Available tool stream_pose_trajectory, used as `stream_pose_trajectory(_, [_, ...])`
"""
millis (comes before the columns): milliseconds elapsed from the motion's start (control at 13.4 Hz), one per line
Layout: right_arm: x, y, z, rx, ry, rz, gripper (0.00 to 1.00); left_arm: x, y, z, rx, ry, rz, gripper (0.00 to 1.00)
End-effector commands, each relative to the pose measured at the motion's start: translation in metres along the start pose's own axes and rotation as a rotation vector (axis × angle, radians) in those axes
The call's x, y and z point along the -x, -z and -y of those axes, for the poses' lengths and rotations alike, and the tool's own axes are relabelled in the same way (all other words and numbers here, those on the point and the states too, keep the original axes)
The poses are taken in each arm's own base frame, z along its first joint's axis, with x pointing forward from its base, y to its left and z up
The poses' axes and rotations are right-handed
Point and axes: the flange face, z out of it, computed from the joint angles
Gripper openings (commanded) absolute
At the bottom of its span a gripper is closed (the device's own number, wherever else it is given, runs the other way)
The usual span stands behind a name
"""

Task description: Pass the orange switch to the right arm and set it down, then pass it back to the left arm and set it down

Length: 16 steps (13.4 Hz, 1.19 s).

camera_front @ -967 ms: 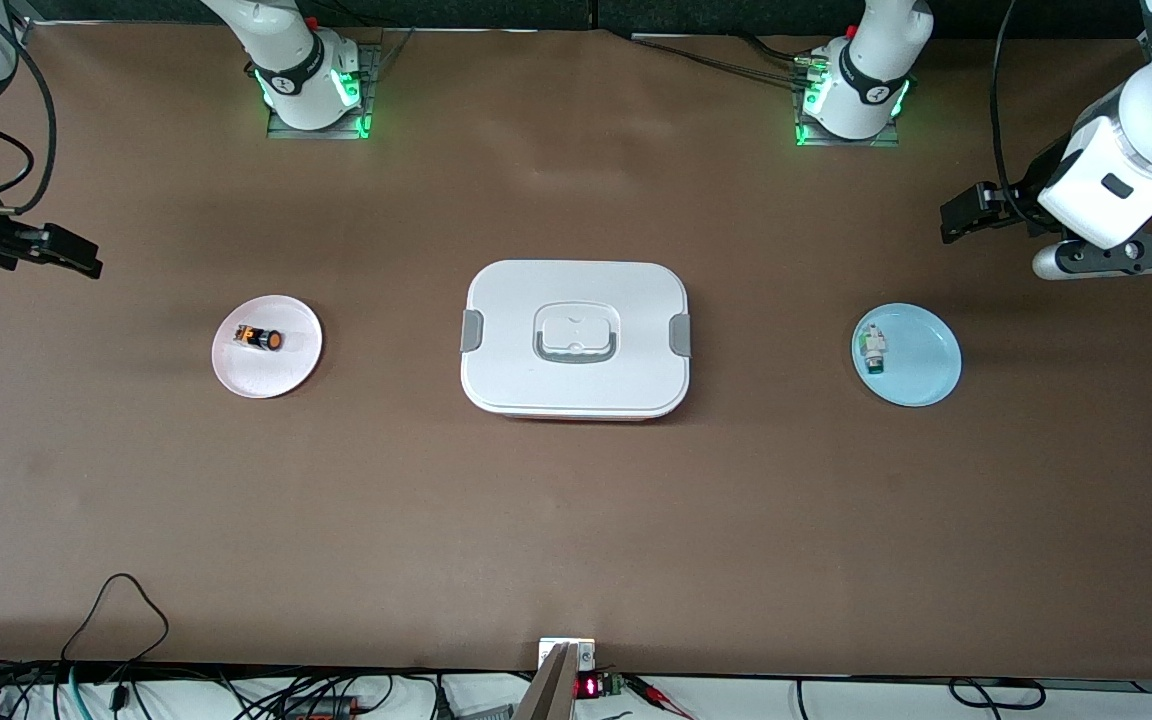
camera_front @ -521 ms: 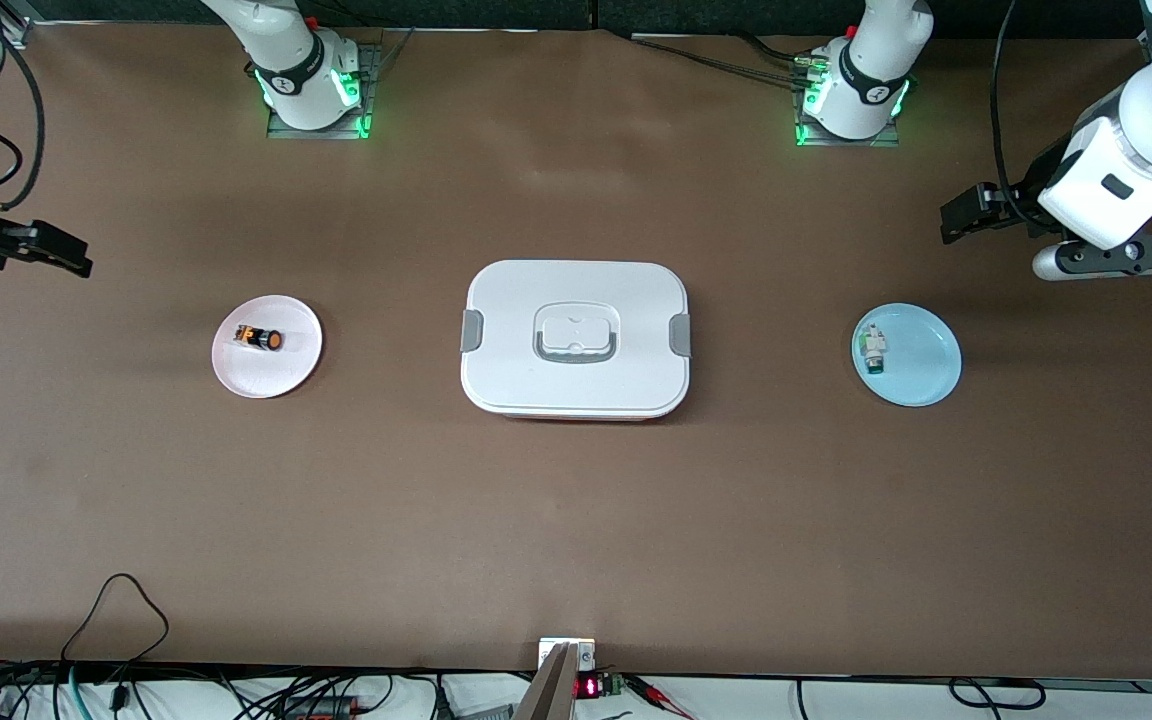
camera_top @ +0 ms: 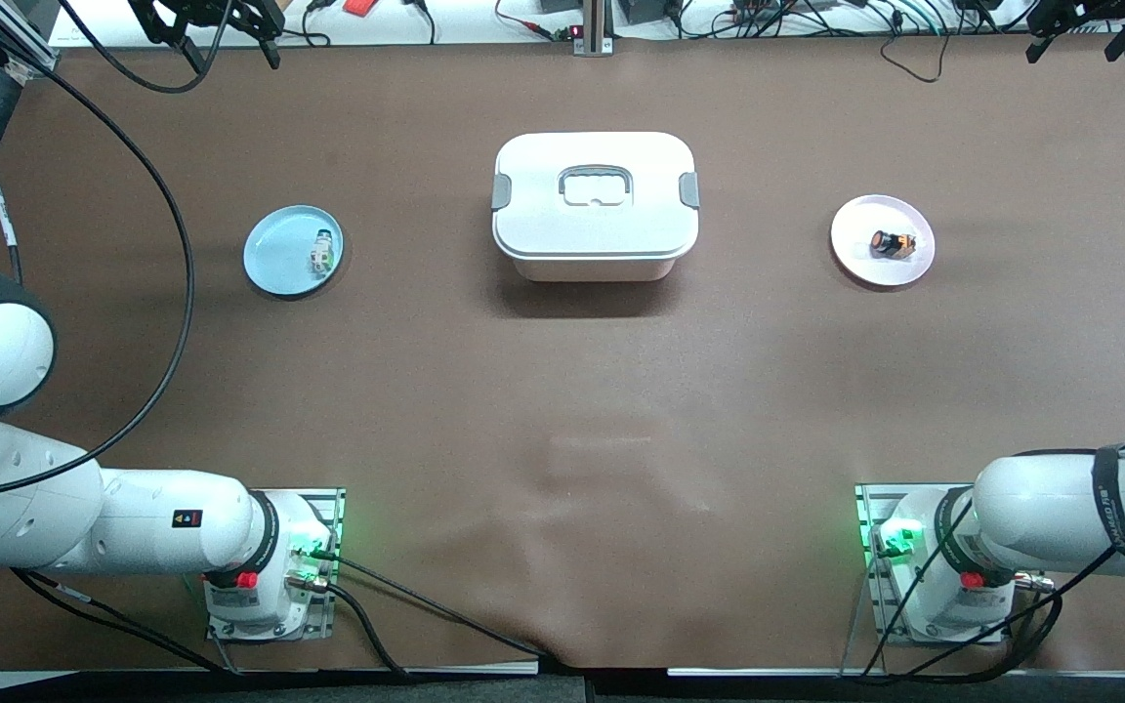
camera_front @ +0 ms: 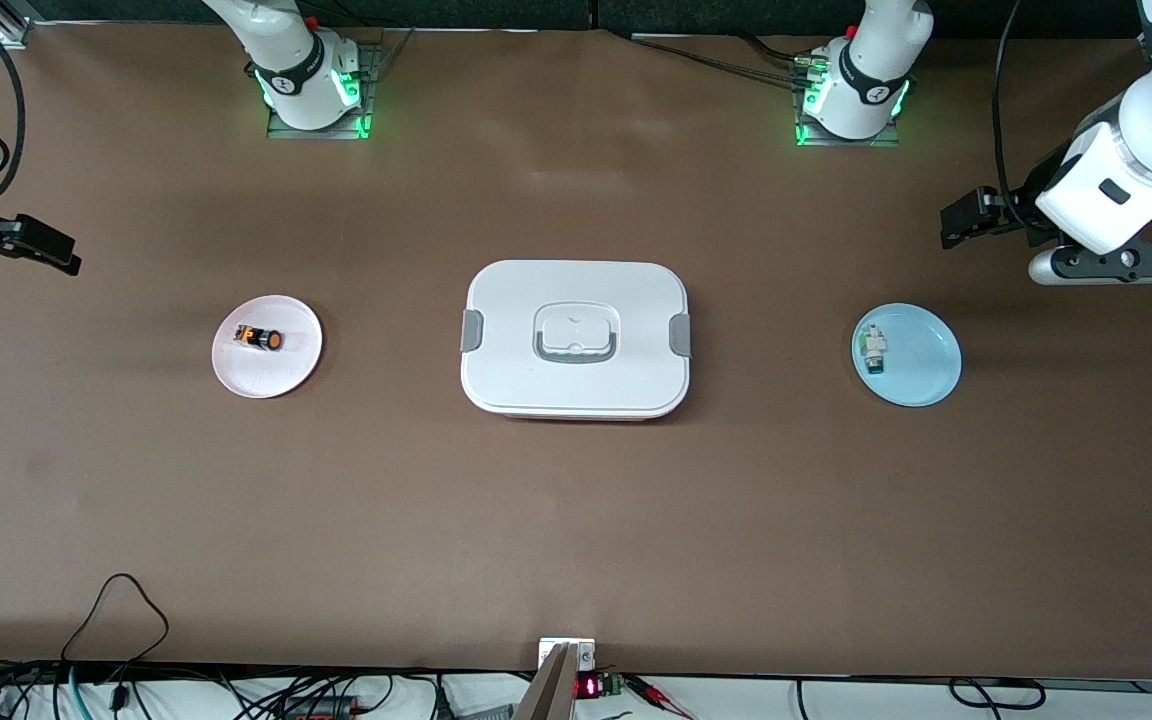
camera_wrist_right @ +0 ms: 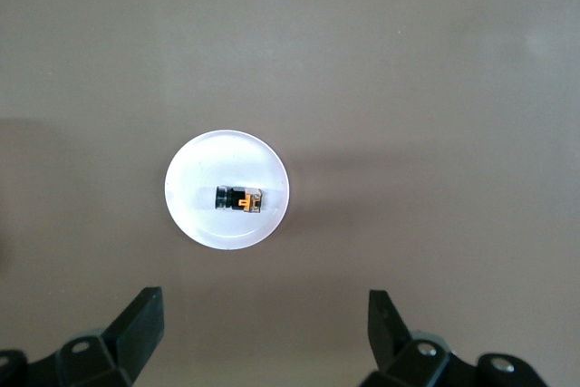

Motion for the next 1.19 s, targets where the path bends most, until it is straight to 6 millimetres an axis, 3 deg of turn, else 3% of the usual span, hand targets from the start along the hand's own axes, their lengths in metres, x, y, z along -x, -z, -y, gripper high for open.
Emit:
stream_pose_trajectory(0, [0.0,0.007,0.004,-0.002,0.012,0.005,1.0,-0.003,0.005,0.003,-0.004,-0.024,-0.013,1.0])
stream_pose_trajectory(149, [0.003,0.012,-0.007,-0.012,-0.01,-0.003,1.0,-0.003,0.005,0.003,-0.004,-0.024,-0.013,1.0])
stream_pose_trajectory(1116, [0.009,0.025,0.0,-0.04,-0.025,0.036,1.0,-0.003,0.006,-0.004,-0.004,-0.038,-0.017,1.0])
